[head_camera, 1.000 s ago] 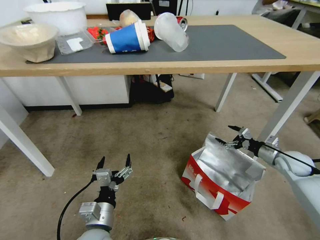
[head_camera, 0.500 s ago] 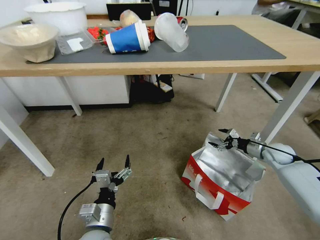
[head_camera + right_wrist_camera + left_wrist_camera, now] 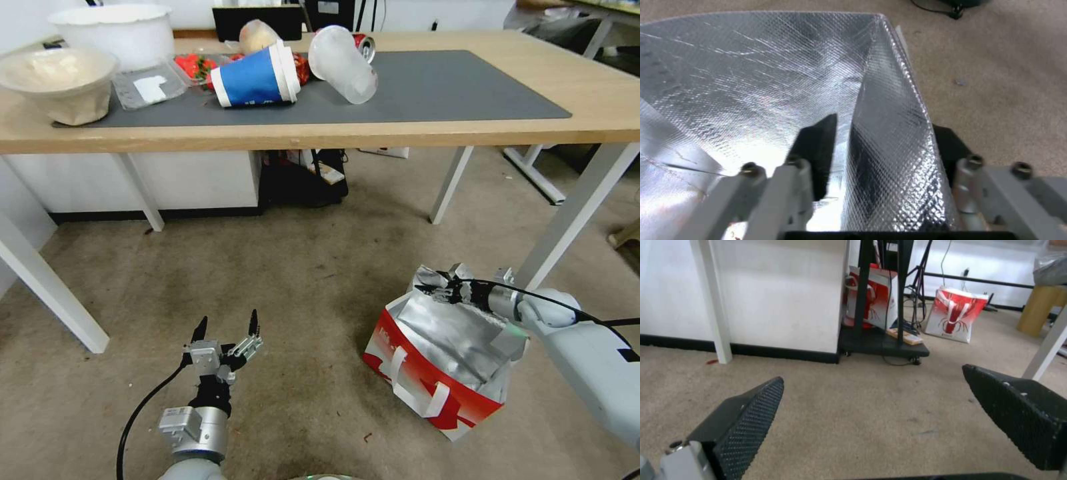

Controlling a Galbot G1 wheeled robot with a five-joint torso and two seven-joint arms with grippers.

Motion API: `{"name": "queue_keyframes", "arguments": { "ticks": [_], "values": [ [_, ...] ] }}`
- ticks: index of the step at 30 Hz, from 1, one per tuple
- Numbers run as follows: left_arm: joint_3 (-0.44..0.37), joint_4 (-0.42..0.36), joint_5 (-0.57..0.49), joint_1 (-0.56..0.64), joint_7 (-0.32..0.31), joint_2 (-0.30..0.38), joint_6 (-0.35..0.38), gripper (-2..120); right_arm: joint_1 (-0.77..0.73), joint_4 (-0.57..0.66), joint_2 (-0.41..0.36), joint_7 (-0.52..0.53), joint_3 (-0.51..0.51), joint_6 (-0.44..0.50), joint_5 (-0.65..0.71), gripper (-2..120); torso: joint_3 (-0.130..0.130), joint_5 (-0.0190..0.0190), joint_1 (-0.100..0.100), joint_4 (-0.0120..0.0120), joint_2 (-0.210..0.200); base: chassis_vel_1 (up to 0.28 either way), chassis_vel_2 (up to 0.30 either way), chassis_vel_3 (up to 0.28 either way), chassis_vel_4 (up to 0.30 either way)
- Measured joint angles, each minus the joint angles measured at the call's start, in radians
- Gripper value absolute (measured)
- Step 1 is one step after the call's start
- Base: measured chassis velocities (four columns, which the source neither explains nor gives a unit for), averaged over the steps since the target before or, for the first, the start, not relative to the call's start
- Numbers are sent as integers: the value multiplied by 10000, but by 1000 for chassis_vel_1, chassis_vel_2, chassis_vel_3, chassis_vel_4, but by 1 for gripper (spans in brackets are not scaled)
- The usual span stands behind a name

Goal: Pick up the food delivery bag from the floor and place it on the table.

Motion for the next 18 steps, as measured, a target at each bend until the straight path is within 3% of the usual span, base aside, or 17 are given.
{"name": "queue_keyframes", "arguments": {
  "ticks": [12, 18],
  "values": [
    [-14, 16, -107, -21, -15, 45, -9, 100, -49, -14, 54, -85, -74, -53, 78, 0, -1, 0, 0, 0, 1, 0, 0, 0, 0],
    [-47, -7, -162, -37, 17, 58, 10, 100, -334, 613, -137, -505, 67, -140, 548, 0, -1, 1, 0, -1, 1, 0, 0, 0, 0]
  ]
}}
